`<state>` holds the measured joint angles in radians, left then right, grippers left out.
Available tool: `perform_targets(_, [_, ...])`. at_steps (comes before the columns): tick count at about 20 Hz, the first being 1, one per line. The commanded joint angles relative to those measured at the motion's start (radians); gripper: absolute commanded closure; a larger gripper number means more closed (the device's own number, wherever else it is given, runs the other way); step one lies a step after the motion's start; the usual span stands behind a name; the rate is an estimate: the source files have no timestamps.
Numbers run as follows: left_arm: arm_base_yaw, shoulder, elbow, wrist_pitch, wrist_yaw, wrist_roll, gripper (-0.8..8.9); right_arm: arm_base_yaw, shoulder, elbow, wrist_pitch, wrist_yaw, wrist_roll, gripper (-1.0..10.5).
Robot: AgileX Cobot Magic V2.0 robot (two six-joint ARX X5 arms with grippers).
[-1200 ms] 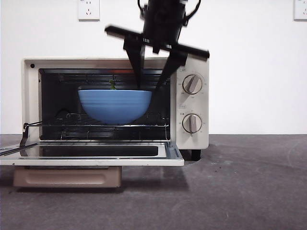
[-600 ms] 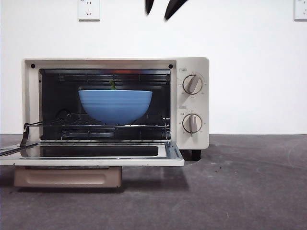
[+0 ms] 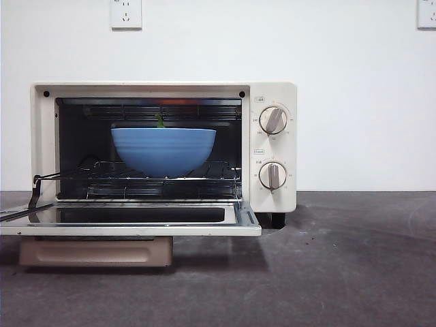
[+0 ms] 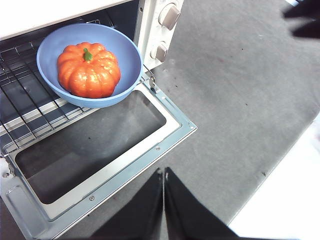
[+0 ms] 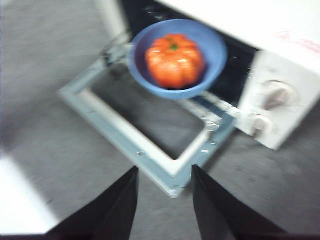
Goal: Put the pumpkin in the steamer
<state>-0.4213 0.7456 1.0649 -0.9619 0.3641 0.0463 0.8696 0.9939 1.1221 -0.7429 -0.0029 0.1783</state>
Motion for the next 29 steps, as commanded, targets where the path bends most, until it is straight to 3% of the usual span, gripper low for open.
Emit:
perform_targets(1, [-0.005,0.005,0.006,0.005,-0.002,-0.007,8.05,0.01,-0.058,-0.061,0.035,-0.099,-0.082,7.8])
perform_targets(3, [-0.005,0.005,0.006,0.005,-0.002,-0.025,8.05,0.01,-0.108,-0.109,0.053,-0.133,-0.108,7.8])
perform_targets(11, [-0.004,0.006,0.005,0.01,-0.003,-0.077,8.05,0.01,-0.153,-0.135,0.065,-0.132,-0.127,7.8])
perform_targets(18, [0.016,-0.01,-0.079,0.106,-0.087,-0.116,8.06,0.01,-0.153,-0.135,0.061,-0.132,-0.127,7.8])
perform_targets(22, [0.1,-0.037,-0.19,0.254,-0.088,-0.192,8.08,0.01,-0.153,-0.135,0.057,-0.132,-0.127,7.8])
perform_targets(29, [0.31,-0.017,-0.326,0.344,-0.058,-0.194,8.08,0.01,-0.154,-0.135,0.036,-0.132,-0.131,7.8])
